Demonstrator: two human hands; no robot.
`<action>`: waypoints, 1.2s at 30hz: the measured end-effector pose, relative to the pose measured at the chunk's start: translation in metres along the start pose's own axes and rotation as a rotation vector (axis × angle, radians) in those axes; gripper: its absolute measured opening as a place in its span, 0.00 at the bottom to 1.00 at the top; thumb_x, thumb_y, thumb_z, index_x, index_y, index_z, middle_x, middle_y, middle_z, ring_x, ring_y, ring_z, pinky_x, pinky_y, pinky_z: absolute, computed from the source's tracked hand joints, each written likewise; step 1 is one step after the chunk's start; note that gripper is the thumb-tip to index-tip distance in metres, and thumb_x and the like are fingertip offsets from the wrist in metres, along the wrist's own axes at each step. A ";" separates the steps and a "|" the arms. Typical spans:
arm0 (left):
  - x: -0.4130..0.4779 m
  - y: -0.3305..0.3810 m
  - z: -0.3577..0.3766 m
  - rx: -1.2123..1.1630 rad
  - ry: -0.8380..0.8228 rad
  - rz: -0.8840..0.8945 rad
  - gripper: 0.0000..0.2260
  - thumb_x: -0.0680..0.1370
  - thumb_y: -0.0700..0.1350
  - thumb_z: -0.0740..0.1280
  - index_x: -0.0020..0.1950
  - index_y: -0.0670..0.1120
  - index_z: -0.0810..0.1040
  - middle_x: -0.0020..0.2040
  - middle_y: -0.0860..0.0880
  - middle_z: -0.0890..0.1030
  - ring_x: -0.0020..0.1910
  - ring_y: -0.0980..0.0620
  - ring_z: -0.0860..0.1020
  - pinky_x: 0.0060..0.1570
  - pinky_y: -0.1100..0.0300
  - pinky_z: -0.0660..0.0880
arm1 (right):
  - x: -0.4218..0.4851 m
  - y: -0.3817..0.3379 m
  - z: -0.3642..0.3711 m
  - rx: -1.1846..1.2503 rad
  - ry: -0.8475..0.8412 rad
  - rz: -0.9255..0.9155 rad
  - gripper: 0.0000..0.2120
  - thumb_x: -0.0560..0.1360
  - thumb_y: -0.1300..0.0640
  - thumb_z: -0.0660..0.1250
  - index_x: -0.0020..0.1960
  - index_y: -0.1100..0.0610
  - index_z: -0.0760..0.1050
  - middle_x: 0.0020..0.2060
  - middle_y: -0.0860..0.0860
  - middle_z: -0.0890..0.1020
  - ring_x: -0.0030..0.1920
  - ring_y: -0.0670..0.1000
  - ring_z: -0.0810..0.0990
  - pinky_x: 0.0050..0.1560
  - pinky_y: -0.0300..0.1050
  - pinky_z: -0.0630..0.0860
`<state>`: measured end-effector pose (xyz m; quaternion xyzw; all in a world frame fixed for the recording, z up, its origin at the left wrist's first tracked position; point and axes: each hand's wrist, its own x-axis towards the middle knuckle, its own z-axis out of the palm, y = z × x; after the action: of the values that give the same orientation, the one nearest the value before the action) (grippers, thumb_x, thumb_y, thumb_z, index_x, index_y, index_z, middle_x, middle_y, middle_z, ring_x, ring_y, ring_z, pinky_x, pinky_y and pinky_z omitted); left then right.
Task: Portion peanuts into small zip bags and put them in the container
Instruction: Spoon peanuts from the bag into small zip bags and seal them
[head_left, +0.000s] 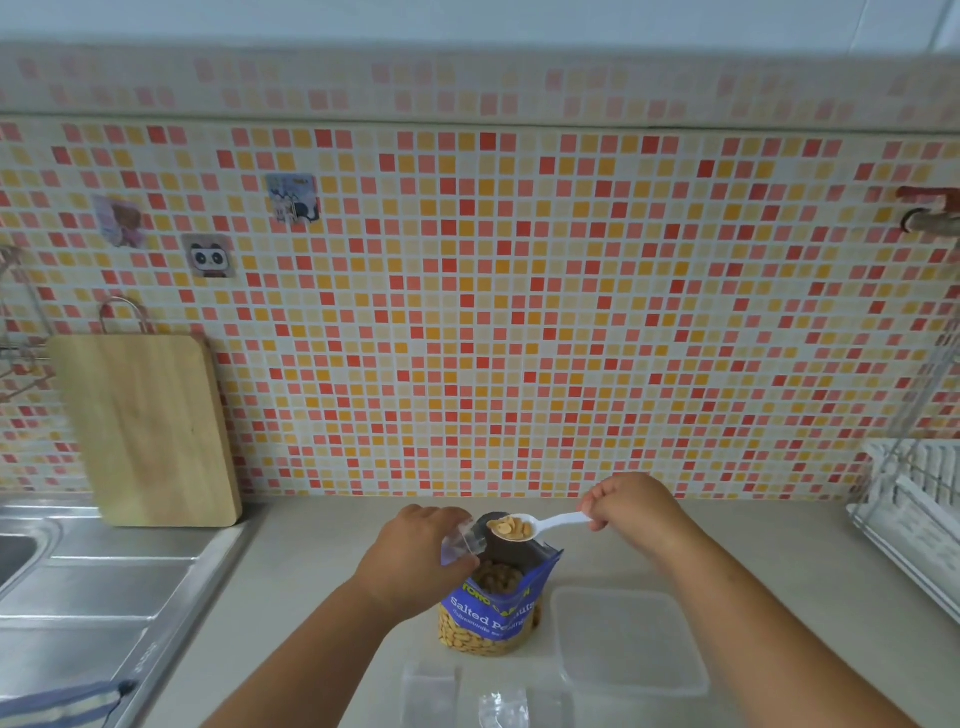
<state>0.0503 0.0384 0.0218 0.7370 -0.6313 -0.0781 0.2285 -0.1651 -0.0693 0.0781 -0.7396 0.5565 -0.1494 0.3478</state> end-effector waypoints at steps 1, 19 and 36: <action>0.001 0.002 0.001 0.008 0.008 0.011 0.22 0.73 0.54 0.66 0.67 0.54 0.70 0.62 0.54 0.77 0.60 0.53 0.71 0.54 0.60 0.71 | 0.000 -0.003 -0.001 -0.014 -0.005 -0.003 0.11 0.73 0.62 0.65 0.34 0.51 0.76 0.31 0.47 0.77 0.32 0.44 0.73 0.35 0.35 0.70; 0.009 0.014 0.006 -0.500 0.136 -0.175 0.15 0.78 0.53 0.62 0.63 0.51 0.72 0.51 0.54 0.79 0.50 0.54 0.78 0.50 0.61 0.73 | -0.043 -0.087 -0.007 -0.759 0.485 -0.797 0.12 0.69 0.64 0.63 0.49 0.57 0.81 0.41 0.51 0.81 0.45 0.52 0.72 0.45 0.46 0.67; 0.002 0.000 0.012 -0.525 -0.093 -0.276 0.15 0.78 0.58 0.60 0.60 0.52 0.73 0.50 0.52 0.82 0.49 0.55 0.80 0.53 0.55 0.78 | 0.002 -0.028 0.121 -0.726 -0.023 -0.130 0.15 0.75 0.53 0.61 0.59 0.56 0.76 0.57 0.55 0.79 0.59 0.57 0.74 0.59 0.47 0.68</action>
<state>0.0458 0.0340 0.0117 0.7272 -0.4933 -0.3024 0.3693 -0.0711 -0.0252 0.0108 -0.8502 0.5214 0.0444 0.0585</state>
